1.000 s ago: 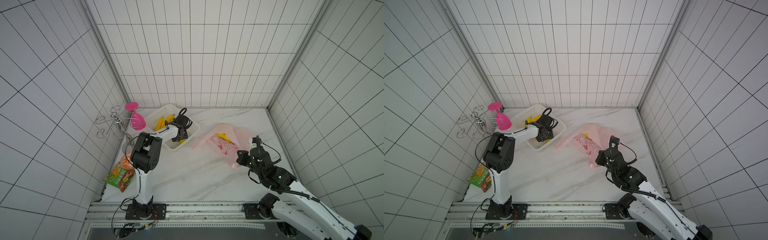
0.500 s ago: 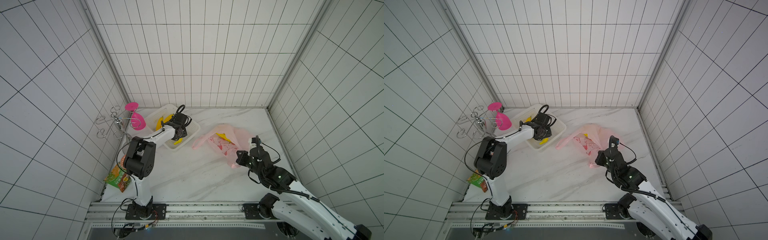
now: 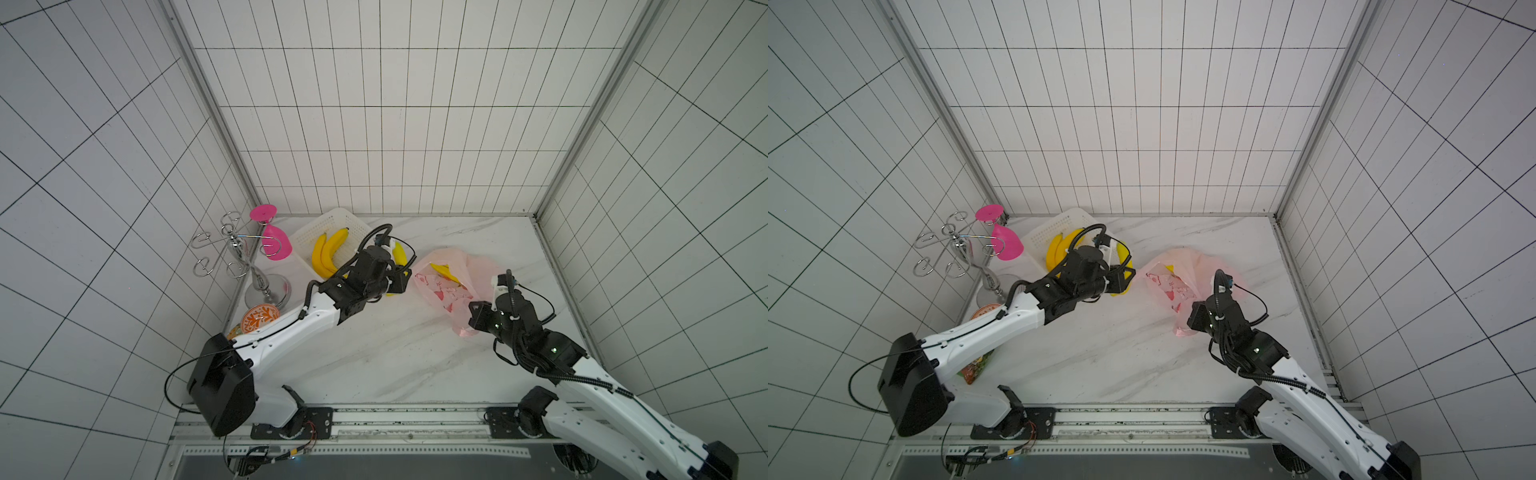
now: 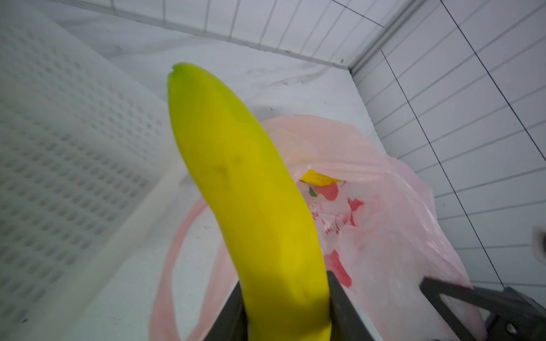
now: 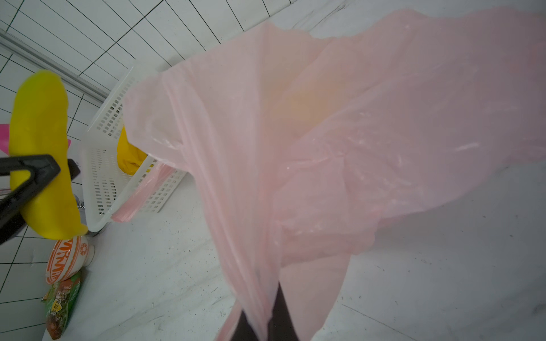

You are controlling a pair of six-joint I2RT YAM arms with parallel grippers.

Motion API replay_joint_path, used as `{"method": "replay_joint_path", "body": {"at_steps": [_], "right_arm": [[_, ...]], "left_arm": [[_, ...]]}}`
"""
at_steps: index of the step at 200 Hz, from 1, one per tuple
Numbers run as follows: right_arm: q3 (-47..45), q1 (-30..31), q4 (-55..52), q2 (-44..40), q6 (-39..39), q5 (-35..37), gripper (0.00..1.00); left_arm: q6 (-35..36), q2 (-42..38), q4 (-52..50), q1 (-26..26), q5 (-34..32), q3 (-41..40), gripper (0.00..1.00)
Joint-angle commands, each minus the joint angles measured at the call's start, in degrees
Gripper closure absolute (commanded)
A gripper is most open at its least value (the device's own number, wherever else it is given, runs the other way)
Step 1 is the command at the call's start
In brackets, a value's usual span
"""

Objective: Place the banana into a plastic bag & tie a knot
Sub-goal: Place the banana into the plastic bag.

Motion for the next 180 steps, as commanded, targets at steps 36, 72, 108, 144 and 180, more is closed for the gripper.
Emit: {"method": "replay_joint_path", "body": {"at_steps": [36,72,108,144,180], "right_arm": [[4.77,-0.18,1.25,0.33,-0.18,-1.21,1.0],[4.48,0.02,1.26,-0.25,-0.09,-1.86,1.0],[4.34,0.27,1.19,-0.79,-0.15,-2.4,1.0],[3.24,0.56,0.93,-0.99,0.36,-2.4,1.0],[2.33,0.56,0.92,-1.92,0.6,-1.32,1.0]], "left_arm": [[-3.28,9.48,12.86,-7.25,6.75,2.17,0.9],[-4.07,18.67,15.15,-7.39,10.09,7.88,0.9],[-5.19,28.03,13.99,-7.26,10.57,17.24,0.9],[-10.5,34.91,15.16,-5.63,9.54,25.43,0.89],[-15.52,40.33,16.84,-4.33,10.83,30.57,0.84]]}}
